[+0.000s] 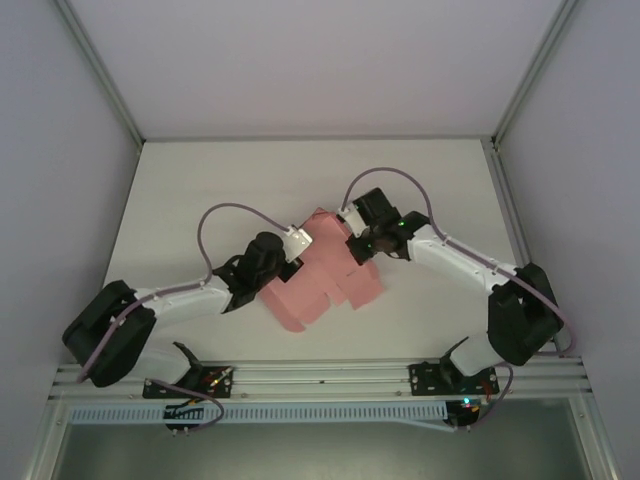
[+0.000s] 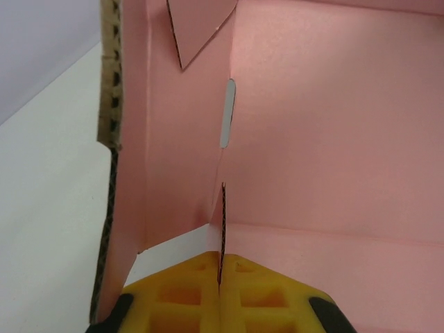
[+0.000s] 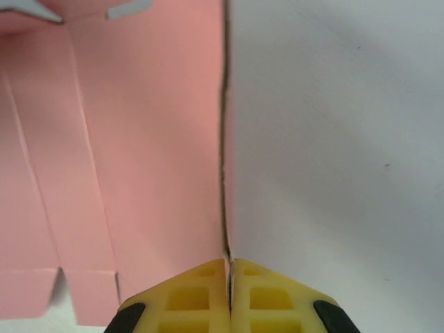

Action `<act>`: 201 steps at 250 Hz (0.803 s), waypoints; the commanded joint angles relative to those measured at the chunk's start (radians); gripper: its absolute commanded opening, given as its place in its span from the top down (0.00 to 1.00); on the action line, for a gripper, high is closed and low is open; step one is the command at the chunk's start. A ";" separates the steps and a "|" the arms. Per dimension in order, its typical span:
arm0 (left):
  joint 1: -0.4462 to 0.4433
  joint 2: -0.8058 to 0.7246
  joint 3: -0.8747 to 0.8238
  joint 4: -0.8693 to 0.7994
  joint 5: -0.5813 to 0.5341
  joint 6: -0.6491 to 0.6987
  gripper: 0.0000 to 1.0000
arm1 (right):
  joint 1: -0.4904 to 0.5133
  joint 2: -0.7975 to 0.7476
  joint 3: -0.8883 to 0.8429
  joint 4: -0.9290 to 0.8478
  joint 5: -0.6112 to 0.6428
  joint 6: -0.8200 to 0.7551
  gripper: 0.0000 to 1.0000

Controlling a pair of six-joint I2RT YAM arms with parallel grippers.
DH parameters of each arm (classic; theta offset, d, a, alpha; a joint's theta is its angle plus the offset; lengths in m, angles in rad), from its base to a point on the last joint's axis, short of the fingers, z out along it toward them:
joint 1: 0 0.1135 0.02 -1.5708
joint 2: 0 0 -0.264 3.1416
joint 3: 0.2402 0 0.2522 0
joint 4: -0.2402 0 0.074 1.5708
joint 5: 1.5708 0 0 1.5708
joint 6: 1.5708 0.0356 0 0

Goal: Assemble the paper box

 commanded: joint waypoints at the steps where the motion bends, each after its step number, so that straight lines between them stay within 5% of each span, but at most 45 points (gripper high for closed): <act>1: -0.037 0.061 0.050 0.080 0.034 0.009 0.96 | 0.064 -0.056 -0.008 0.122 0.127 -0.130 1.00; 34: -0.030 0.102 0.047 0.118 0.018 -0.059 0.89 | 0.114 -0.071 -0.043 0.160 0.260 -0.235 1.00; 102: 0.090 0.038 -0.006 0.151 0.208 -0.229 0.79 | 0.150 -0.077 -0.094 0.225 0.399 -0.379 1.00; 154: 0.144 -0.176 -0.068 0.120 0.298 -0.285 0.22 | 0.171 -0.085 -0.162 0.343 0.489 -0.560 1.00; 201: 0.233 -0.314 -0.056 0.000 0.291 -0.380 0.00 | 0.181 -0.066 -0.145 0.371 0.546 -0.624 1.00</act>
